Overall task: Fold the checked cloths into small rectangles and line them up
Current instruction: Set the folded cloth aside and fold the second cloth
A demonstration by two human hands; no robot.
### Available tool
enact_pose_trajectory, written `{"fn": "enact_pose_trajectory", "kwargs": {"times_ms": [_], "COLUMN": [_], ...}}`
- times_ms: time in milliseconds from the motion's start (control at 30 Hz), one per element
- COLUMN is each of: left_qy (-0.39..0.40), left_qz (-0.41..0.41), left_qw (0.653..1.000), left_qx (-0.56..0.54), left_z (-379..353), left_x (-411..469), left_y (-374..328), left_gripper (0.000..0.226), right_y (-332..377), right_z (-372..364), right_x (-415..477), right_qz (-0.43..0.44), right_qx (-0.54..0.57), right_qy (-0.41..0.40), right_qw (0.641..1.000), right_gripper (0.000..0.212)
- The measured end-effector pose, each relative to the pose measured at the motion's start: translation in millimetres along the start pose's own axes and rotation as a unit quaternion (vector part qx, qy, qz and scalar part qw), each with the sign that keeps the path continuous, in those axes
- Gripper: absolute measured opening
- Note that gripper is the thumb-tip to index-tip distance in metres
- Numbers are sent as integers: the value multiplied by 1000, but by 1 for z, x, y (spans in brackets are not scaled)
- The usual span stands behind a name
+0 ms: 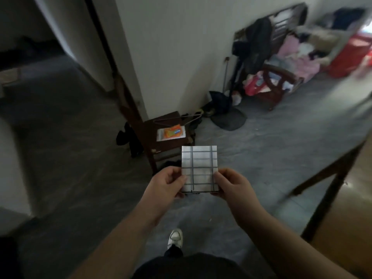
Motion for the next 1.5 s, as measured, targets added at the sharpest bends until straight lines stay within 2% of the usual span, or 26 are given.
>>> {"fn": "enact_pose_trajectory", "kwargs": {"times_ms": [233, 467, 800, 1033, 1133, 1233, 1367, 1467, 1500], "left_qy": [116, 237, 357, 440, 472, 528, 598, 655, 659], "left_qz": [-9, -25, -47, -73, -83, -76, -52, -68, -72], "left_qw": [993, 965, 915, 860, 838, 799, 729, 647, 635], "left_qx": [31, 108, 185, 249, 261, 278, 329, 383, 396], "left_z": [-23, -112, -322, -486, -549, -604, -676, -731, -741], "left_x": [149, 230, 298, 319, 316, 313, 303, 293, 292], "left_y": [-69, -99, -136, -172, -173, -163, -136, -114, -110], "left_gripper": [12, 15, 8, 8, 7, 4, 4, 7, 7], "right_y": [44, 55, 45, 57, 55, 41, 5, -24, -28], "right_z": [9, 74, 245, 384, 427, 457, 485, 503, 506], "right_x": [98, 136, 179, 187, 178, 168, 157, 155, 156], "right_qz": [-16, -26, -3, -5, -4, -26, -68, -101, -109], "right_qx": [57, 112, 181, 228, 271, 301, 359, 397, 402], "right_qy": [-131, -270, -364, -412, -452, -502, -586, -647, -652], "right_qw": [990, 956, 914, 882, 850, 810, 724, 643, 633], "right_gripper": [16, 17, 20, 19, 18, 17, 16, 16, 16]}}
Point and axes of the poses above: each hand's wrist, its own x-axis towards the middle knuckle, its own z-axis out of the back of the hand, y = z × x, the point moved 1 cm from there along x, towards the middle knuckle, and after that the axes turned 1 degree about -y, right-handed, at the moved point
